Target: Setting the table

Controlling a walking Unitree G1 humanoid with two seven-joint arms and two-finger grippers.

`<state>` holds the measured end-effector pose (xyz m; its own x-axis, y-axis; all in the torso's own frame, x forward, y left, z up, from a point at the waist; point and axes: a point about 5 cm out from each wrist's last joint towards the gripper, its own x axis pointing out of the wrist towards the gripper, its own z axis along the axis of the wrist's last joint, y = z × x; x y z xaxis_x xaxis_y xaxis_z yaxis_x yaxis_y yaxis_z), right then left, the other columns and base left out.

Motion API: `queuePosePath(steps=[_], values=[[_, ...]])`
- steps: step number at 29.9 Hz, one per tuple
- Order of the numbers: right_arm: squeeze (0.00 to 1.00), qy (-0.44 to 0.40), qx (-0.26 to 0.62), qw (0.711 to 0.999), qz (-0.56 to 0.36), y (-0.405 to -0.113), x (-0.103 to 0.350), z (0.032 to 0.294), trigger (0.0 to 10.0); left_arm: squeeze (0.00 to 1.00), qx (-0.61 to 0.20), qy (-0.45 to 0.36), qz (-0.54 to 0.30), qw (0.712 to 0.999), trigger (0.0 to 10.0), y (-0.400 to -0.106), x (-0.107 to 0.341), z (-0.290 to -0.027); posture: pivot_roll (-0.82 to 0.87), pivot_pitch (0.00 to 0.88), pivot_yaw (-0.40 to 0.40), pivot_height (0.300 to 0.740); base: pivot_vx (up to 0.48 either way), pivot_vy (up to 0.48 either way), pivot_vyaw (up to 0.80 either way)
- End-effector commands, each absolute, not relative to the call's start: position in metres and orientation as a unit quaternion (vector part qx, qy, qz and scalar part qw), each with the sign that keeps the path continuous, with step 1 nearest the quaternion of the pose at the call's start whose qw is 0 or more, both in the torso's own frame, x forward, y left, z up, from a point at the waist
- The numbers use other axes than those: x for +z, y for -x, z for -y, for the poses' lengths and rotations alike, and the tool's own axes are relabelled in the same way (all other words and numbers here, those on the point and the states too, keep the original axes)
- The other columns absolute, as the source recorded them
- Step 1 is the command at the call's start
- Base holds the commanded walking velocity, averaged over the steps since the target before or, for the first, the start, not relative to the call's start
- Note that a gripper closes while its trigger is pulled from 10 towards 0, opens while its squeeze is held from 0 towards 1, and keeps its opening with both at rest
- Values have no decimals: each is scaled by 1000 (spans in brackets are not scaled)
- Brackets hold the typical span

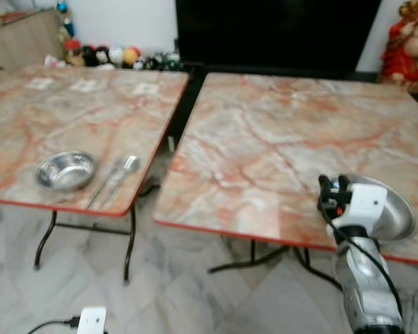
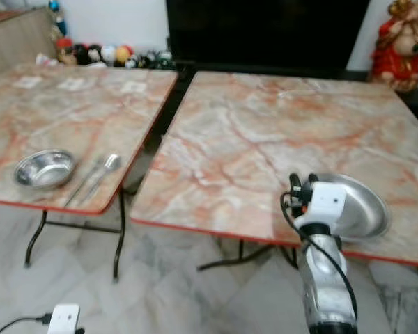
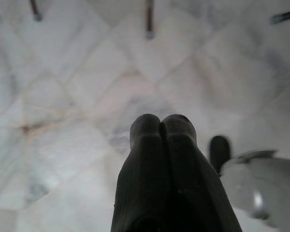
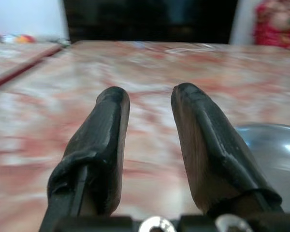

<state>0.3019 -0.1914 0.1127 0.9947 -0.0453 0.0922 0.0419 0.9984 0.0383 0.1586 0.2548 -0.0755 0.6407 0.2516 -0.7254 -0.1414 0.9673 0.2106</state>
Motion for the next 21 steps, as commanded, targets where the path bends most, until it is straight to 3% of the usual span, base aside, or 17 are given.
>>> queuePosePath(steps=[1, 21], values=[[0, -11, -26, 998, 60, -302, 119, 195, 10000, 0, 115, -61, -413, 901, 10000, -157, -76, -255, -36, 0, 2, 740, 0, 480, 0], [0, -11, -25, 997, 70, -310, 123, 188, 10000, 0, 126, -51, -416, 899, 10000, -153, -78, -254, -14, 0, -19, 740, 0, 480, 0]])
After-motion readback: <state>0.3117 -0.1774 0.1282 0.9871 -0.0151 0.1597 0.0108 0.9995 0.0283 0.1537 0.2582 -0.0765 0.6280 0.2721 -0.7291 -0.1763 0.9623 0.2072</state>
